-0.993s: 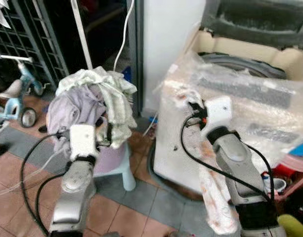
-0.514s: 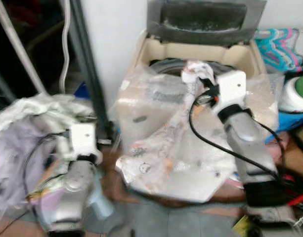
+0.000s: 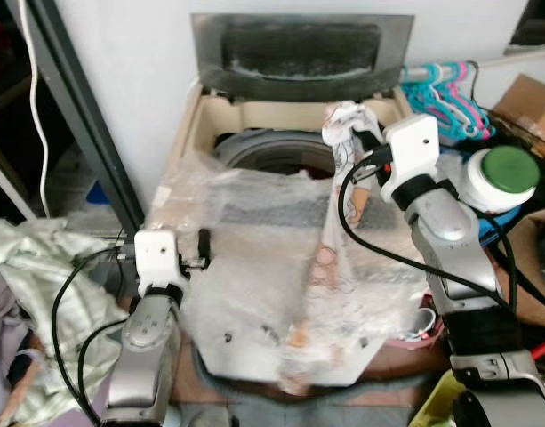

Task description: Clothes washing

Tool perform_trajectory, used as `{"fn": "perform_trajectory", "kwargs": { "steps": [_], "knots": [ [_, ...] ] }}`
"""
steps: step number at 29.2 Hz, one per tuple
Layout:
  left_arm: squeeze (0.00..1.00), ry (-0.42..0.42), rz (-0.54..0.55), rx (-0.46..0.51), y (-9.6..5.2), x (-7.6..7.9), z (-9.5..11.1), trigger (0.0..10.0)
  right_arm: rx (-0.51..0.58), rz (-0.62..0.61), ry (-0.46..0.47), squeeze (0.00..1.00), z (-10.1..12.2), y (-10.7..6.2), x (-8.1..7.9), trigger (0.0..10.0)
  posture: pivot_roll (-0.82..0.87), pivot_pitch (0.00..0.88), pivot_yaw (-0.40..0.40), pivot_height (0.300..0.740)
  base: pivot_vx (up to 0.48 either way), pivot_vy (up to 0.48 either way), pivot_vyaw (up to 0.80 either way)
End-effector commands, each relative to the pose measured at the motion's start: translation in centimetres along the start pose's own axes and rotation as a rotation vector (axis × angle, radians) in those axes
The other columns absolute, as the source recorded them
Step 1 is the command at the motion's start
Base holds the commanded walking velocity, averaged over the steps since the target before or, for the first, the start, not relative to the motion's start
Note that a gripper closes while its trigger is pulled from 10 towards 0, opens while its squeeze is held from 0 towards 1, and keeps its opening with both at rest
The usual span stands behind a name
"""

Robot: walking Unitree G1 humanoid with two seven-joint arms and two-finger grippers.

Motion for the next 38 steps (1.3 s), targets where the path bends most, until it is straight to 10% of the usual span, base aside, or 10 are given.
{"fn": "perform_trajectory", "kwargs": {
  "steps": [1, 38],
  "knots": [
    [0.0, 0.026, 0.064, 0.015, 0.1, -1.4, 0.4, 10.0, 0.018, -0.005, -0.015, 0.0, 0.4, -0.2, 0.2, 10.0, -0.07, 0.0, 0.013, 0.74, 0.0, 0.0, 0.0],
    [0.0, 0.091, 0.156, 0.019, -0.1, -3.1, 0.9, 10.0, 0.067, 0.1, -0.01, 0.0, 1.1, -0.1, -1.0, 10.0, -0.03, 0.0, -0.004, 0.74, 0.026, 0.0, 0.3]
  ]
}}
Point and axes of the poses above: a point about 5 cm out from each wrist's last joint towards the gripper, its own y axis pointing out of the wrist towards the gripper, its own z axis along the axis of the wrist's last joint, x = y × z, the point moved 3 cm from there along y, pointing out of the wrist towards the gripper, and after that the axes turned 2 degrees about y, right-handed, at the moved point
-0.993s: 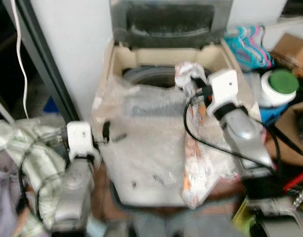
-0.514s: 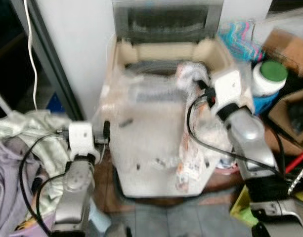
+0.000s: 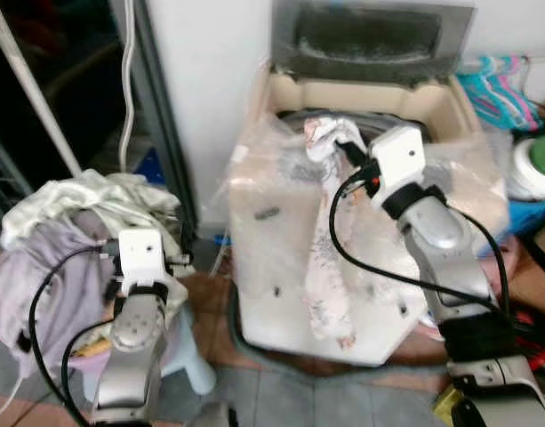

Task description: Clothes washing

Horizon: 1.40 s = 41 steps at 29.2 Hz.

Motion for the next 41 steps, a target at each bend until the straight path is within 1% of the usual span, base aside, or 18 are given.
{"fn": "perform_trajectory", "kwargs": {
  "steps": [1, 6, 17, 22, 25, 28, 29, 31, 32, 33, 34, 35, 36, 37, 38, 39, 40, 41],
  "knots": [
    [0.0, 0.007, 0.011, -0.005, -0.3, -0.7, -0.1, 10.0, 0.021, -0.005, 0.011, 0.0, 0.6, 0.0, 0.1, 10.0, -0.03, 0.0, -0.004, 0.74, 0.0, 0.0, 0.62],
    [0.0, 0.011, 0.004, -0.004, -0.9, -1.0, -0.4, 10.0, 0.012, -0.006, 0.02, 0.0, 0.3, -0.1, -0.2, 10.0, -0.03, 0.0, -0.001, 0.74, 0.0, 0.0, 0.53],
    [0.0, -0.003, -0.033, -0.005, -0.6, 0.0, -0.3, 10.0, 0.001, -0.159, -0.009, 0.0, 0.7, 0.9, 2.7, 10.0, -0.05, 0.0, 0.003, 0.74, 0.372, 0.0, 0.0],
    [0.0, -0.005, -0.04, -0.004, -0.5, 0.1, -0.3, 10.0, 0.007, -0.158, -0.024, 0.0, 1.1, 1.3, 2.9, 10.0, -0.05, 0.0, 0.005, 0.74, 0.417, 0.0, 0.0],
    [0.0, -0.007, -0.051, -0.008, -0.4, 0.2, -0.4, 10.0, 0.013, -0.162, -0.064, 0.0, 1.5, 2.1, 3.2, 10.0, -0.05, 0.0, 0.008, 0.74, 0.392, 0.0, 0.0],
    [0.0, -0.008, -0.061, -0.014, -0.3, 0.5, -0.5, 10.0, 0.019, -0.217, -0.066, 0.0, 2.3, 3.3, 4.9, 10.0, -0.05, 0.0, 0.009, 0.74, 0.217, 0.0, 0.0],
    [0.0, -0.007, -0.069, -0.013, -0.2, 0.6, -0.5, 10.0, 0.036, -0.252, -0.036, 0.0, 3.2, 4.1, 6.1, 10.0, -0.05, 0.0, 0.009, 0.74, 0.0, 0.0, 0.0],
    [0.0, -0.008, -0.079, -0.013, -0.1, 0.9, -0.4, 10.0, 0.064, -0.295, 0.002, 0.0, 4.6, 5.1, 7.7, 10.0, -0.05, 0.0, 0.012, 0.74, 0.0, 0.0, 0.0],
    [0.0, -0.011, -0.083, -0.013, 0.0, 1.0, -0.4, 10.0, 0.119, -0.309, -0.07, 0.0, 7.6, 6.7, 9.4, 10.0, -0.05, 0.0, 0.013, 0.74, 0.0, 0.0, 0.0],
    [0.0, -0.011, -0.083, -0.013, 0.0, 1.1, -0.4, 10.0, 0.132, -0.311, -0.092, 0.0, 8.4, 7.0, 9.8, 10.0, -0.05, 0.0, 0.013, 0.74, 0.0, 0.0, 0.0],
    [0.0, -0.012, -0.084, -0.012, 0.0, 1.1, -0.4, 10.0, 0.168, -0.32, -0.121, 0.0, 10.1, 7.6, 10.4, 10.0, -0.05, 0.0, 0.012, 0.74, 0.0, 0.0, 0.0],
    [0.0, -0.014, -0.085, -0.012, 0.1, 1.2, -0.3, 10.0, 0.225, -0.335, -0.146, 0.0, 12.8, 8.2, 11.4, 10.0, -0.05, 0.0, 0.009, 0.74, 0.0, 0.0, 0.0],
    [0.0, -0.015, -0.086, -0.011, 0.1, 1.2, -0.3, 10.0, 0.257, -0.349, -0.162, 0.0, 14.5, 8.4, 12.0, 10.0, -0.05, 0.0, 0.007, 0.74, 0.0, 0.0, 0.0],
    [0.0, -0.015, -0.086, -0.011, 0.1, 1.2, -0.3, 10.0, 0.257, -0.349, -0.162, 0.0, 14.5, 8.4, 12.0, 10.0, -0.05, 0.0, 0.007, 0.74, 0.0, 0.0, 0.0],
    [0.0, -0.014, -0.083, -0.01, 0.2, 1.3, -0.3, 10.0, 0.333, -0.378, -0.183, 0.0, 17.9, 8.6, 13.0, 10.0, -0.05, 0.0, -0.001, 0.74, 0.0, 0.0, 0.0],
    [0.0, -0.015, -0.079, -0.01, 0.2, 1.2, -0.3, 10.0, 0.364, -0.391, -0.195, 0.0, 19.2, 8.6, 13.3, 10.0, -0.05, 0.0, -0.001, 0.74, 0.0, 0.0, 0.0],
    [0.0, -0.015, -0.076, -0.01, 0.2, 1.2, -0.3, 10.0, 0.381, -0.398, -0.202, 0.0, 19.9, 8.5, 13.5, 10.0, -0.05, 0.0, -0.001, 0.74, 0.0, 0.0, 0.0],
    [0.0, -0.015, -0.076, -0.01, 0.2, 1.2, -0.3, 10.0, 0.381, -0.398, -0.202, 0.0, 19.9, 8.5, 13.5, 10.0, -0.05, 0.0, -0.001, 0.74, 0.0, 0.0, 0.0]
  ]
}}
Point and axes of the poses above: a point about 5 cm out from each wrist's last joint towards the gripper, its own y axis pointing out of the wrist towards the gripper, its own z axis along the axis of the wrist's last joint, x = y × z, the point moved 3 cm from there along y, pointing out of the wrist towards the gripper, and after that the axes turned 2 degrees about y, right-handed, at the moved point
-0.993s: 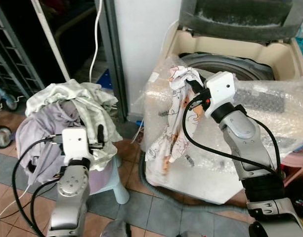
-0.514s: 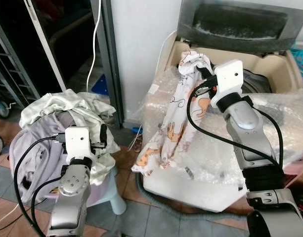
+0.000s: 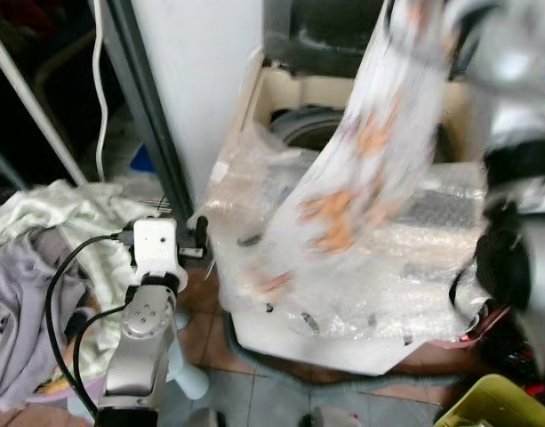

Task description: Clothes washing

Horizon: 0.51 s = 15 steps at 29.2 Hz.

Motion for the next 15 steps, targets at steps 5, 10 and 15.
{"fn": "perform_trajectory", "kwargs": {
  "steps": [5, 10, 15],
  "knots": [
    [0.0, 0.005, 0.044, -0.01, -0.2, -0.6, -0.3, 10.0, -0.073, 0.059, 0.007, 0.0, -3.0, -1.1, -0.9, 10.0, -0.03, 0.0, -0.026, 0.74, 0.0, 0.0, 0.0],
    [0.0, 0.0, 0.05, -0.012, -0.4, -0.6, -0.3, 10.0, -0.388, 0.532, 0.075, 0.0, -13.0, -10.2, -9.0, 10.0, -0.04, 0.0, -0.017, 0.74, 0.0, 0.0, 0.0],
    [0.0, 0.001, 0.036, -0.022, -0.3, -0.5, -0.6, 10.0, -0.512, 0.543, 0.151, 1.0, -15.9, -14.8, -8.5, 10.0, -0.05, 0.0, -0.012, 0.74, 0.0, 0.0, 0.0]
  ]
}}
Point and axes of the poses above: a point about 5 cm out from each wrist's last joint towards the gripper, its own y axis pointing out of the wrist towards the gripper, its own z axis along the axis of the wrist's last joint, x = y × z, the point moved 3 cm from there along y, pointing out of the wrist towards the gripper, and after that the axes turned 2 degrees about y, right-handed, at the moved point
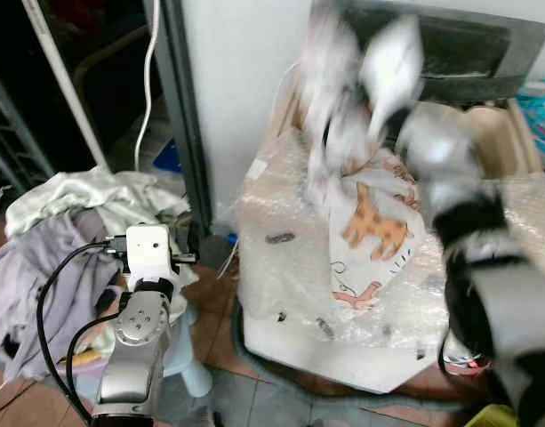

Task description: Clothes washing

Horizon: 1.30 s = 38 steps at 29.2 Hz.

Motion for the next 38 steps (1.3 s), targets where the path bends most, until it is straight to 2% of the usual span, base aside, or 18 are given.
{"fn": "perform_trajectory", "kwargs": {
  "steps": [1, 5, 12, 14, 16, 22, 23, 24, 25, 26, 28, 29, 30, 31, 32, 33, 34, 38],
  "knots": [
    [0.0, 0.009, -0.007, 0.0, 0.0, 0.1, 0.0, 10.0, 0.095, -0.057, -0.03, 1.0, 3.0, -0.6, 2.2, 10.0, -0.05, 0.0, -0.012, 0.74, 0.0, 0.0, 0.0],
    [0.0, 0.011, -0.012, -0.002, 0.1, 0.2, 0.0, 10.0, 0.097, -0.127, -0.004, 1.0, 2.1, -1.9, 2.8, 10.0, -0.06, 0.0, -0.009, 0.74, 0.0, 0.0, 0.0],
    [0.0, 0.013, -0.006, -0.005, 0.0, 0.0, -0.1, 10.0, 0.141, -0.113, 0.079, 1.0, 1.9, -4.7, 2.2, 10.0, -0.05, 0.0, -0.006, 0.74, 0.0, 0.0, 0.0],
    [0.0, 0.015, -0.007, -0.005, -0.1, -0.1, -0.1, 10.0, 0.134, -0.078, 0.11, 1.0, 1.7, -5.2, 2.1, 10.0, -0.06, 0.0, -0.004, 0.74, 0.0, 0.0, 0.0],
    [0.0, 0.018, -0.011, -0.007, 0.0, -0.1, -0.1, 10.0, 0.106, 0.029, 0.171, 1.0, 1.4, -6.3, 1.6, 10.0, -0.06, 0.0, -0.004, 0.74, 0.0, 0.0, 0.0],
    [0.0, 0.018, -0.012, -0.009, -0.1, -0.1, -0.2, 10.0, 0.01, 0.238, 0.157, 1.0, 0.3, -8.2, -0.1, 10.0, -0.05, 0.0, -0.009, 0.74, 0.0, 0.0, 0.0],
    [0.0, 0.018, -0.012, -0.009, -0.1, -0.1, -0.2, 10.0, 0.01, 0.238, 0.157, 1.0, 0.3, -8.2, -0.1, 10.0, -0.05, 0.0, -0.009, 0.74, 0.0, 0.0, 0.0],
    [0.0, 0.018, -0.01, -0.009, -0.1, -0.1, -0.2, 10.0, -0.011, 0.263, 0.145, 0.87, 0.1, -8.3, -0.4, 10.0, -0.05, 0.0, -0.01, 0.74, 0.0, 0.0, 0.0],
    [0.0, 0.018, -0.008, -0.009, -0.1, -0.2, -0.2, 10.0, -0.021, 0.274, 0.14, 0.87, 0.0, -8.3, -0.6, 10.0, -0.05, 0.0, -0.012, 0.74, 0.0, 0.0, 0.0],
    [0.0, 0.017, -0.004, -0.009, -0.1, -0.2, -0.2, 10.0, -0.031, 0.288, 0.125, 0.58, -0.1, -8.4, -0.9, 10.0, -0.05, 0.0, -0.013, 0.74, 0.0, 0.0, 0.0],
    [0.0, 0.016, 0.001, -0.01, -0.2, -0.3, -0.2, 10.0, -0.061, 0.31, 0.088, 0.15, -0.7, -8.3, -1.5, 10.0, -0.05, 0.0, -0.014, 0.74, 0.0, 0.0, 0.0],
    [0.0, 0.016, 0.002, -0.011, -0.2, -0.4, -0.2, 10.0, -0.08, 0.32, 0.062, 0.0, -1.1, -8.3, -1.8, 10.0, -0.05, 0.0, -0.015, 0.74, 0.0, 0.0, 0.0],
    [0.0, 0.016, 0.003, -0.012, -0.2, -0.4, -0.2, 10.0, -0.106, 0.333, 0.014, 0.0, -1.6, -8.3, -2.2, 5.5, -0.05, 0.0, -0.015, 0.74, 0.0, 0.0, 0.0],
    [0.0, 0.016, 0.004, -0.012, -0.3, -0.4, -0.2, 10.0, -0.132, 0.322, -0.025, 0.0, -2.1, -8.3, -2.3, 5.5, -0.05, 0.0, -0.015, 0.74, 0.0, 0.0, 0.0],
    [0.0, 0.015, 0.003, -0.012, -0.3, -0.4, -0.2, 10.0, -0.176, 0.294, -0.081, 0.0, -2.9, -8.1, -2.1, 2.0, -0.05, 0.0, -0.016, 0.74, 0.0, 0.0, 0.0],
    [0.0, 0.015, 0.003, -0.013, -0.3, -0.4, -0.2, 10.0, -0.222, 0.27, -0.135, 0.0, -3.6, -8.0, -1.9, 0.0, -0.05, 0.0, -0.015, 0.74, 0.0, 0.0, 0.0],
    [0.0, 0.014, 0.003, -0.015, -0.3, -0.4, -0.2, 10.0, -0.274, 0.255, -0.185, 0.0, -4.4, -8.1, -1.8, 0.0, -0.05, 0.0, -0.014, 0.74, 0.0, 0.0, 0.0],
    [0.0, 0.013, 0.001, -0.019, -0.4, -0.4, -0.3, 10.0, -0.29, 0.229, -0.155, 0.0, -4.5, -7.9, -1.8, 0.0, -0.05, 0.0, -0.016, 0.74, 0.0, 0.0, 0.0]
  ]
}}
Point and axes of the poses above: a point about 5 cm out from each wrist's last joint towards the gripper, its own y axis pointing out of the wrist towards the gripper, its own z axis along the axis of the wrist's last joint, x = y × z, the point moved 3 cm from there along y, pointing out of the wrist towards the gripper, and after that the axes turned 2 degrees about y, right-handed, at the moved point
